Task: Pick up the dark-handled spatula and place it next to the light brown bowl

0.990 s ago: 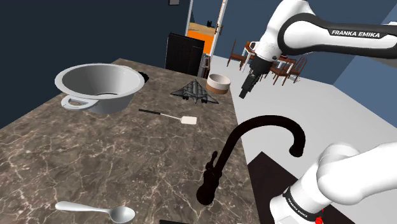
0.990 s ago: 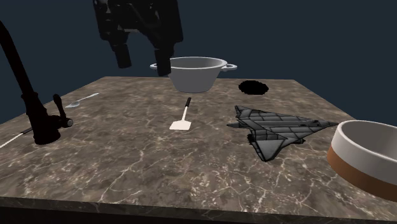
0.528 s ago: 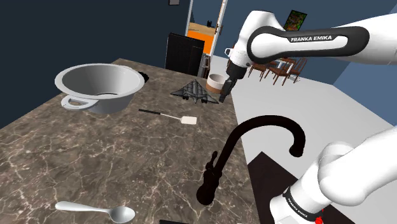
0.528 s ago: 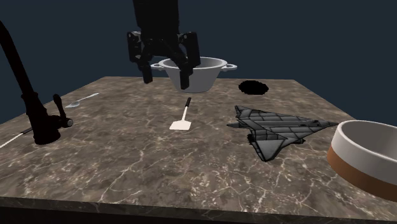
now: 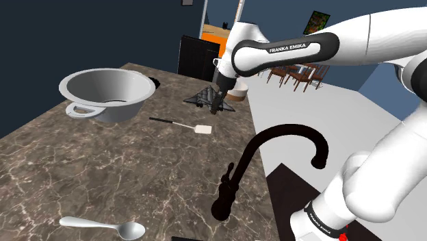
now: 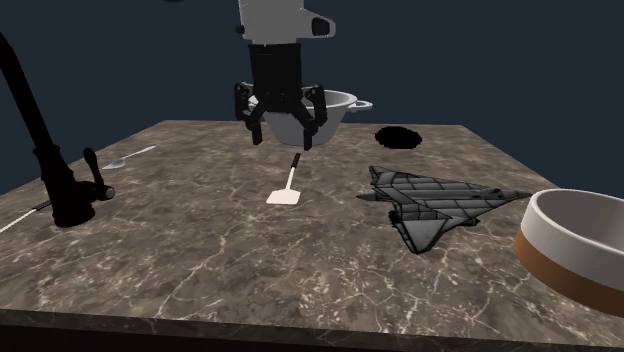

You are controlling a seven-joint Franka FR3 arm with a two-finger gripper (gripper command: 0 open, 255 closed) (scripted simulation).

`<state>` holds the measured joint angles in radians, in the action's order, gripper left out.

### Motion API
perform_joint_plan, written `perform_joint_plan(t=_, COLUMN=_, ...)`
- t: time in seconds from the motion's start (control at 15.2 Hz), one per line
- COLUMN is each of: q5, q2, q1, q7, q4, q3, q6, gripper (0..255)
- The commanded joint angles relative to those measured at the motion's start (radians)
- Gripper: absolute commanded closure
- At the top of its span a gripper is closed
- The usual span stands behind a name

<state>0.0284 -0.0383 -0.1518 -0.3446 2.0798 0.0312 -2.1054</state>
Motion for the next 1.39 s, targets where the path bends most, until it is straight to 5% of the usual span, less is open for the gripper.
perform_joint_plan(t=0.0, q5=-0.001, q2=0.067, q1=-0.008, q7=-0.021, q4=-0.058, q3=0.008, q6=-0.008, gripper=0)
perform_joint_plan(t=0.66, q5=-0.035, q2=0.418, q1=-0.069, q7=-0.081, q4=-0.381, q3=0.061, q6=-0.032, gripper=0)
perform_joint_plan(t=1.32, q5=-0.042, q2=0.481, q1=-0.076, q7=-0.08, q4=-0.365, q3=0.06, q6=-0.111, gripper=0)
